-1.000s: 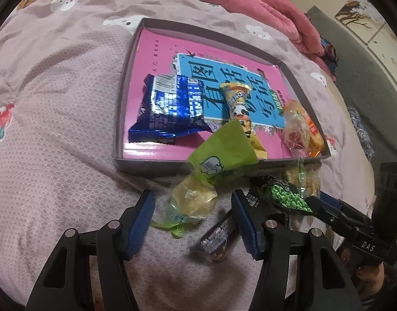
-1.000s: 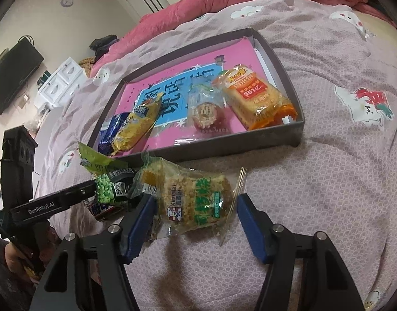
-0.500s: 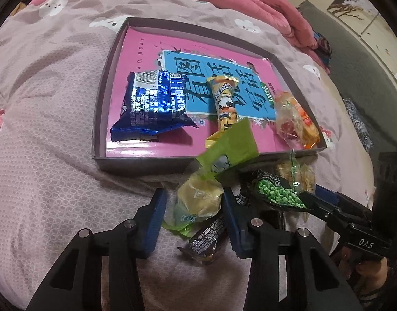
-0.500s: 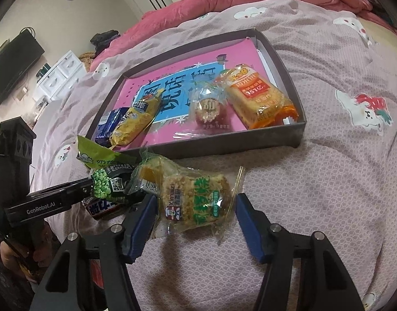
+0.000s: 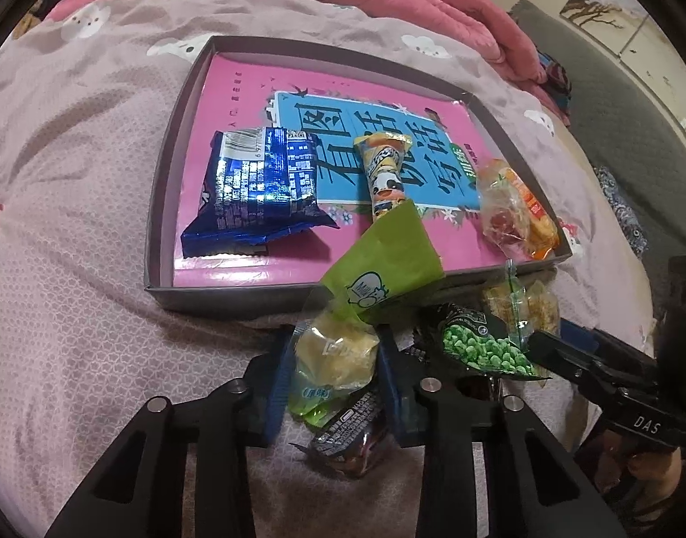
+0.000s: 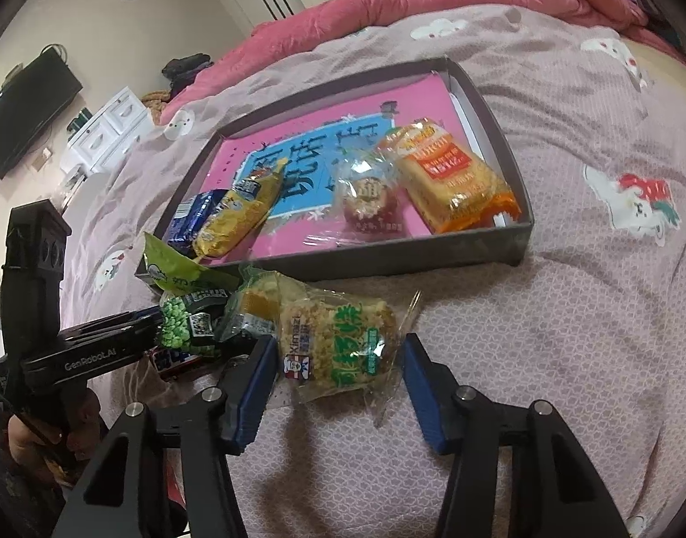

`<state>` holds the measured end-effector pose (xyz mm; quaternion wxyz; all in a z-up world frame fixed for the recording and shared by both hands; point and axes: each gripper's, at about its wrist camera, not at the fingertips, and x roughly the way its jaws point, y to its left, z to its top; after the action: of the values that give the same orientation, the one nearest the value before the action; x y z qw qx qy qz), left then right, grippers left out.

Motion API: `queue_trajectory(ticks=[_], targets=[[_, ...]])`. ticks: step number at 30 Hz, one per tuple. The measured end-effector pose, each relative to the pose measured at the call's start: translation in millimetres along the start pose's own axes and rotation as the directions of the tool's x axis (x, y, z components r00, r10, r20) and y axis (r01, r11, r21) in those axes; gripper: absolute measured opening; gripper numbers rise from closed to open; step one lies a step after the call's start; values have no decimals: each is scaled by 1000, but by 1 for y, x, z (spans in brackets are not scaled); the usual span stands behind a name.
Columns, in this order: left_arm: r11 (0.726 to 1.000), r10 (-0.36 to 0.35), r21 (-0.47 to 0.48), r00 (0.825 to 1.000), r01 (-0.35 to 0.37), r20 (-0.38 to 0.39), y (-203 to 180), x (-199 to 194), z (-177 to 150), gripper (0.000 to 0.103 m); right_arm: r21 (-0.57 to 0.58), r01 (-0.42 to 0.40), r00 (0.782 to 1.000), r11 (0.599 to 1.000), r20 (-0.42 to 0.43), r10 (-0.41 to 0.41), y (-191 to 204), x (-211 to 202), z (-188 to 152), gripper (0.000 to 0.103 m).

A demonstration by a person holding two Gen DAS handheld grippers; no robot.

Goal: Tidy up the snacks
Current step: 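Grasp the green snack bag with left gripper while right grasps the clear rice-cracker bag, then lift the green bag and rice-cracker bag and carry both over the tray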

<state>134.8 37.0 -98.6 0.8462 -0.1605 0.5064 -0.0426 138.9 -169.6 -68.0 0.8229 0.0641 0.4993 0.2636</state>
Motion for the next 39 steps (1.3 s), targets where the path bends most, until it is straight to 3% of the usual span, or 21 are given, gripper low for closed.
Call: queue_trajectory(ticks=[7,20,39], targets=[[1000,8,-2,1000,-8,23,4,-14,-4,33,-10,6,996,1000,85,-5,0,-18,6,55],[999,18,-51,996,-13,87,15,-52,-5,33,-11,-13,991,1000,136,15,1,-28,10,55],[998,35,-64,980,-23,196,3,-94,4,33,-23,-18,975,1000,223,23,0,-49,19,55]])
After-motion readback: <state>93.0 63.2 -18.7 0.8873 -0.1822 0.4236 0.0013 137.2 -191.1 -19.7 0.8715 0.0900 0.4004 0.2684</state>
